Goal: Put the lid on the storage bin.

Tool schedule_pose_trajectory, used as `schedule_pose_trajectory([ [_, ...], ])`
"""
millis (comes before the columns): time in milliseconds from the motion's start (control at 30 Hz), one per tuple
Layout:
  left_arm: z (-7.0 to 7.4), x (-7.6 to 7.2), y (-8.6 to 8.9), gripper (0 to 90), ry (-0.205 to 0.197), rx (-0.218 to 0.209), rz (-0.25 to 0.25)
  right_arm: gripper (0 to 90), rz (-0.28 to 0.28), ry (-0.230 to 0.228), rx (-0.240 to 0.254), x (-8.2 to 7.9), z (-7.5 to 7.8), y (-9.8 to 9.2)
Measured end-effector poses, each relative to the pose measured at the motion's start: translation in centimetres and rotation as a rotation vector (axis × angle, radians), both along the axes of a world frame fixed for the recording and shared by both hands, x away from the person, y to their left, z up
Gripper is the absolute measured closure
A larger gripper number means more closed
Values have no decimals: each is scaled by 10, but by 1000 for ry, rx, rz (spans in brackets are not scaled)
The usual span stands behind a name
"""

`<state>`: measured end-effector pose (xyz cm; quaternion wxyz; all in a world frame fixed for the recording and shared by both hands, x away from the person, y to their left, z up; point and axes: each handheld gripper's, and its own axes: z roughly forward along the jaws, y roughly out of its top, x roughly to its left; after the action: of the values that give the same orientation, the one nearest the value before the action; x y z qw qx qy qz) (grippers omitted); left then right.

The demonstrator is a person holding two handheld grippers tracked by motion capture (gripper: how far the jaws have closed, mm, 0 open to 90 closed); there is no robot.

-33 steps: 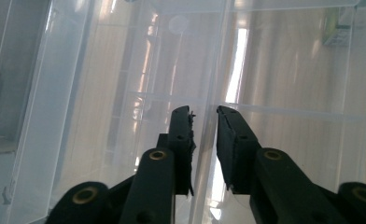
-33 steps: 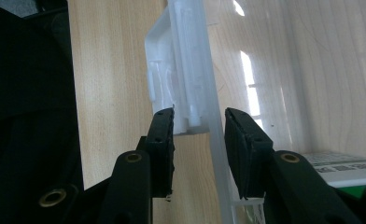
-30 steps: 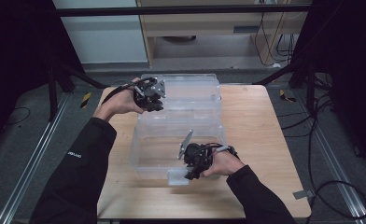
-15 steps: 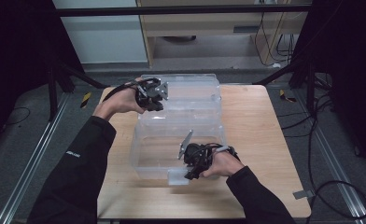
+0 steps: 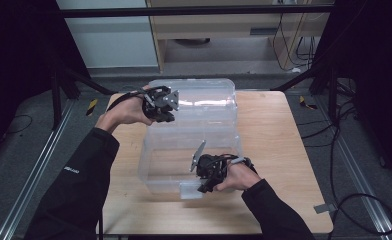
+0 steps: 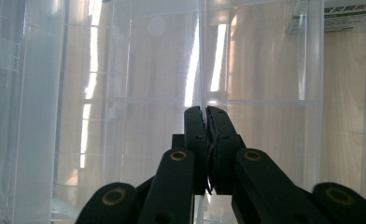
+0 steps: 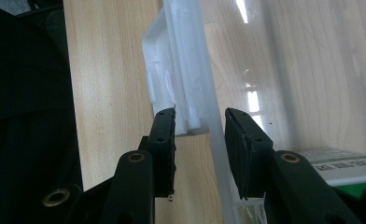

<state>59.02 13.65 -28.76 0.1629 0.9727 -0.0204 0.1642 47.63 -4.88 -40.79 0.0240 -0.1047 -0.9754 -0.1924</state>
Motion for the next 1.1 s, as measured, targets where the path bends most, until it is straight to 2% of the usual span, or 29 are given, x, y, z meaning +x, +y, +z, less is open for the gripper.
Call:
schedule_pose_trajectory([
  [433, 3, -31, 0, 875, -30, 17, -16, 643, 7, -9, -8, -1, 0, 1],
  [1100, -2, -60, 6, 877, -51, -22, -12, 643, 27, -20, -16, -3, 0, 1],
])
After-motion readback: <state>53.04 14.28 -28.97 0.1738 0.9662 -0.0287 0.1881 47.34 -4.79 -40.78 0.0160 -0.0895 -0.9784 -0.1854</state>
